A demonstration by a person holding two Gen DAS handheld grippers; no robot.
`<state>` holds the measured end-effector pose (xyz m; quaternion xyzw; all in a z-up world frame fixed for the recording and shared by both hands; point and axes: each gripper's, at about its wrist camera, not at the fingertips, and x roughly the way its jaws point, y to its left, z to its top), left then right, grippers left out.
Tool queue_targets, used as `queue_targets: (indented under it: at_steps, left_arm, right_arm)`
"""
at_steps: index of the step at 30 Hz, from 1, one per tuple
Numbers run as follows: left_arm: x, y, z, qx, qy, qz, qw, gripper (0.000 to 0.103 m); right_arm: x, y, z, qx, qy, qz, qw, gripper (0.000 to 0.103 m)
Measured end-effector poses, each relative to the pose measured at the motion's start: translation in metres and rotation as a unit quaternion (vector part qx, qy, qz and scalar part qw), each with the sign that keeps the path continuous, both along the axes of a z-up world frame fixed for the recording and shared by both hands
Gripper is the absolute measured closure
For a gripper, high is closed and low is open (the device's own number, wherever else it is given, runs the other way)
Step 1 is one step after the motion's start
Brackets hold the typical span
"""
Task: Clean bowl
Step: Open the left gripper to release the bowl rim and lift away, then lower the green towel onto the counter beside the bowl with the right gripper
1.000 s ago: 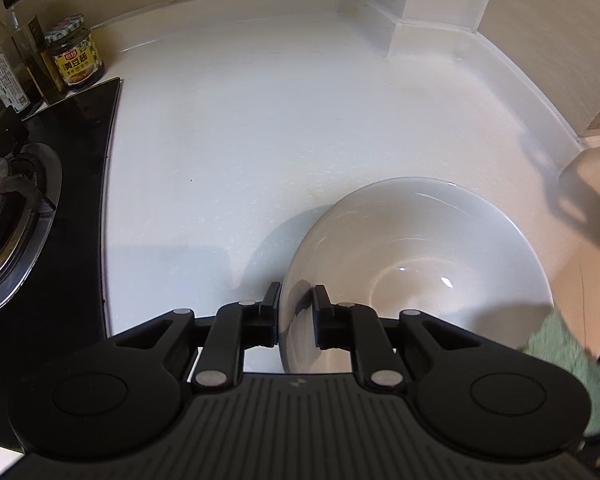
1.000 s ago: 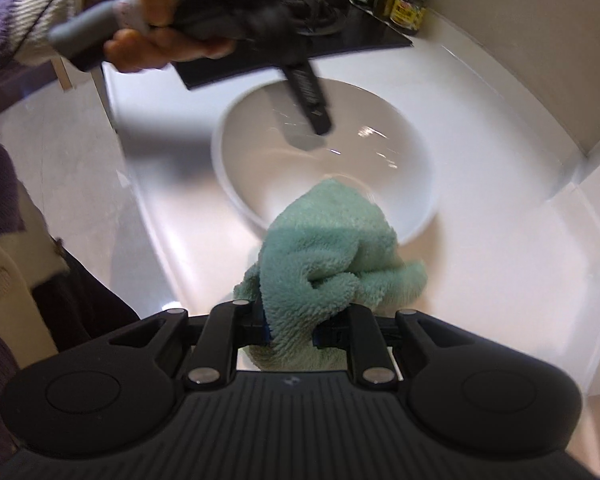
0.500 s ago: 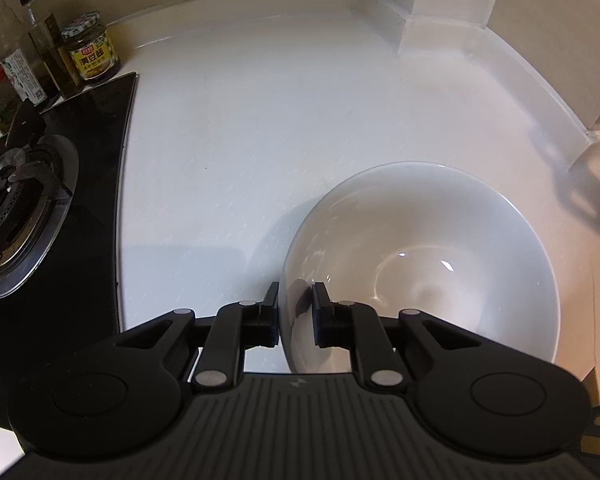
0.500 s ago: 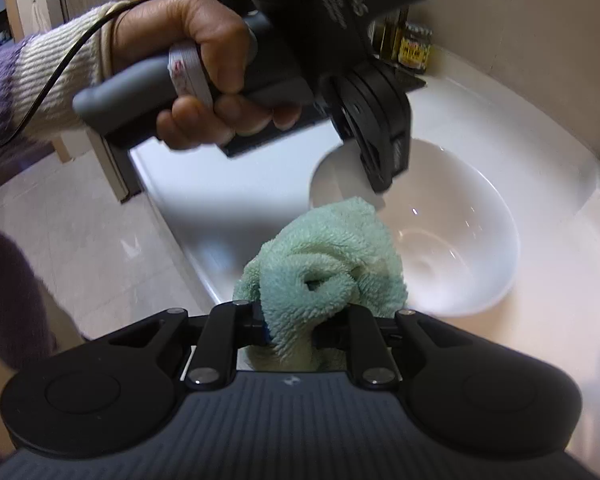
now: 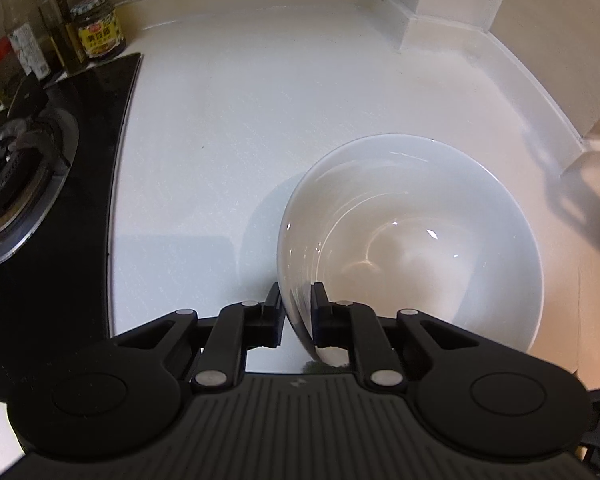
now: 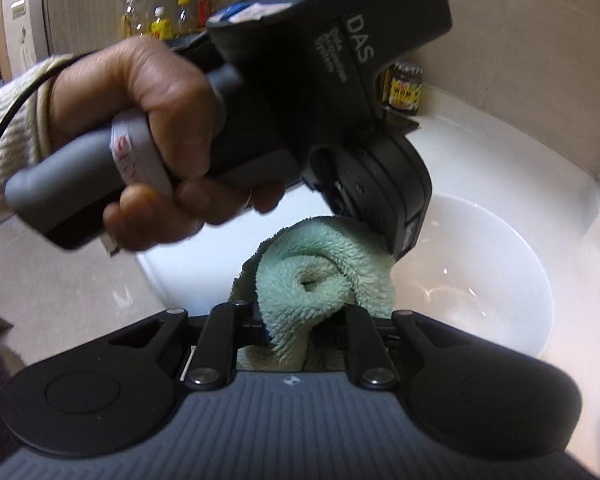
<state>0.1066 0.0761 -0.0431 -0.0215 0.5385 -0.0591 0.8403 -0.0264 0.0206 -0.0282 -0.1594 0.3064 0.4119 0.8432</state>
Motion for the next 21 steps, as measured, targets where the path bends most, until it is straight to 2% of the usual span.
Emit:
queue_targets:
  at_steps: [6, 11, 15, 18, 21]
  left_arm:
    - [0.0, 0.004, 0.0, -0.015, 0.003, 0.022, 0.9996, 0.09]
    - [-0.005, 0.006, 0.007, -0.012, -0.014, 0.034, 0.9993, 0.094]
    - [-0.013, 0.009, 0.024, -0.007, -0.051, 0.044, 0.9977, 0.096]
    - [-0.016, 0.008, 0.035, -0.001, -0.068, 0.045, 0.9967, 0.096]
    - [-0.022, 0.004, 0.04, 0.011, -0.082, 0.05, 0.9953, 0.096]
  right_arm:
    - [-0.014, -0.028, 0.018, 0.033, -0.013, -0.051, 0.998, 0.091]
    - [-0.019, -0.067, 0.045, 0.024, -0.053, -0.122, 0.991, 0.09]
    - [-0.001, -0.098, 0.062, 0.018, -0.104, -0.205, 0.973, 0.09]
    - [0.02, -0.107, 0.06, 0.02, -0.105, -0.25, 0.962, 0.089]
    - [0.04, -0.108, 0.046, 0.005, -0.09, -0.274, 0.958, 0.089]
